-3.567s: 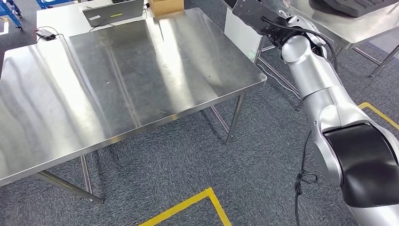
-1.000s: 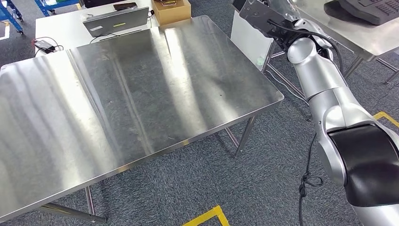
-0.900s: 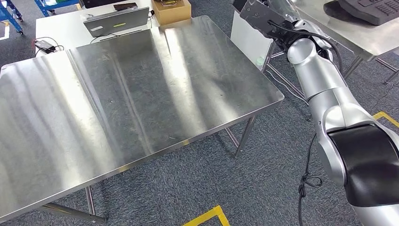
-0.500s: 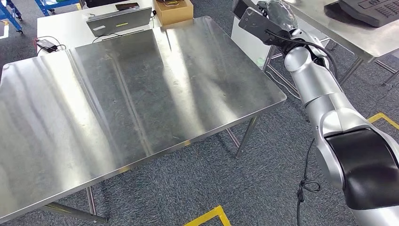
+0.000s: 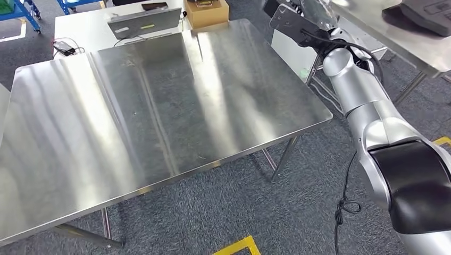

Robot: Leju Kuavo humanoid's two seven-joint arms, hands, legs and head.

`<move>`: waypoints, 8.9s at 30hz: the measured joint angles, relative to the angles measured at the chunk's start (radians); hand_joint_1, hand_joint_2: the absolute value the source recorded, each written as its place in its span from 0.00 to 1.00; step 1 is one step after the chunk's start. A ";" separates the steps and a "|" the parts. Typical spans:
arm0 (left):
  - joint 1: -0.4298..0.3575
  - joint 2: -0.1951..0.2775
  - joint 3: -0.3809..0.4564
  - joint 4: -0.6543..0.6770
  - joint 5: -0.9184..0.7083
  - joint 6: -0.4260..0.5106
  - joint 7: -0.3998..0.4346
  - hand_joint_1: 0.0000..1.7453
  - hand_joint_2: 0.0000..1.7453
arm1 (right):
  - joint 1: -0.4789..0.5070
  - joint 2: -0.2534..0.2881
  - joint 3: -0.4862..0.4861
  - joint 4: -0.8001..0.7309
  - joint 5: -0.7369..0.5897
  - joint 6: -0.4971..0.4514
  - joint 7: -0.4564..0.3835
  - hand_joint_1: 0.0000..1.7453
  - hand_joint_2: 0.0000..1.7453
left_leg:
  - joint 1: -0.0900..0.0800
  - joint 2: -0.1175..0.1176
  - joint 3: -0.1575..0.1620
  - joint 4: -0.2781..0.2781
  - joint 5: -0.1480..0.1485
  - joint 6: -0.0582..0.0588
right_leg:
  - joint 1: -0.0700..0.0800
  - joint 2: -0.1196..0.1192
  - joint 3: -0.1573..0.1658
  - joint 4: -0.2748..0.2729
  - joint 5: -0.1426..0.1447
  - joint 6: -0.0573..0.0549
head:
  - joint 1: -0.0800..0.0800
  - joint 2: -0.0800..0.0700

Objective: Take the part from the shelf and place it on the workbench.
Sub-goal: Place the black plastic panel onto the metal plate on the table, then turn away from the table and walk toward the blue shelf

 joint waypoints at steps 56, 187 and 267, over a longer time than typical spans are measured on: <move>-0.003 -0.003 0.000 0.001 -0.034 -0.011 -0.018 0.00 1.00 | 0.063 0.048 0.113 0.250 0.304 -0.177 0.118 1.00 1.00 | -0.014 0.005 -0.053 -0.003 0.053 0.002 | 0.026 -0.023 0.022 -0.003 -0.023 -0.042 | 0.001 0.000; 0.022 -0.018 0.193 -0.011 0.053 -0.014 -0.052 0.00 0.00 | 1.570 0.443 -0.326 -1.176 -0.137 -0.373 -0.481 0.00 0.00 | 0.008 0.031 -0.097 0.065 0.009 -0.028 | 0.008 -0.029 0.126 -0.018 -0.106 -0.074 | 0.007 0.000; 0.019 -0.047 0.160 -0.012 -0.049 0.103 0.058 0.00 0.00 | 1.152 0.358 -0.696 0.516 0.001 -0.456 0.332 0.00 0.00 | 0.001 0.065 -0.006 -0.030 0.034 0.022 | 0.026 -0.043 -0.051 0.257 -0.186 -0.046 | 0.013 0.000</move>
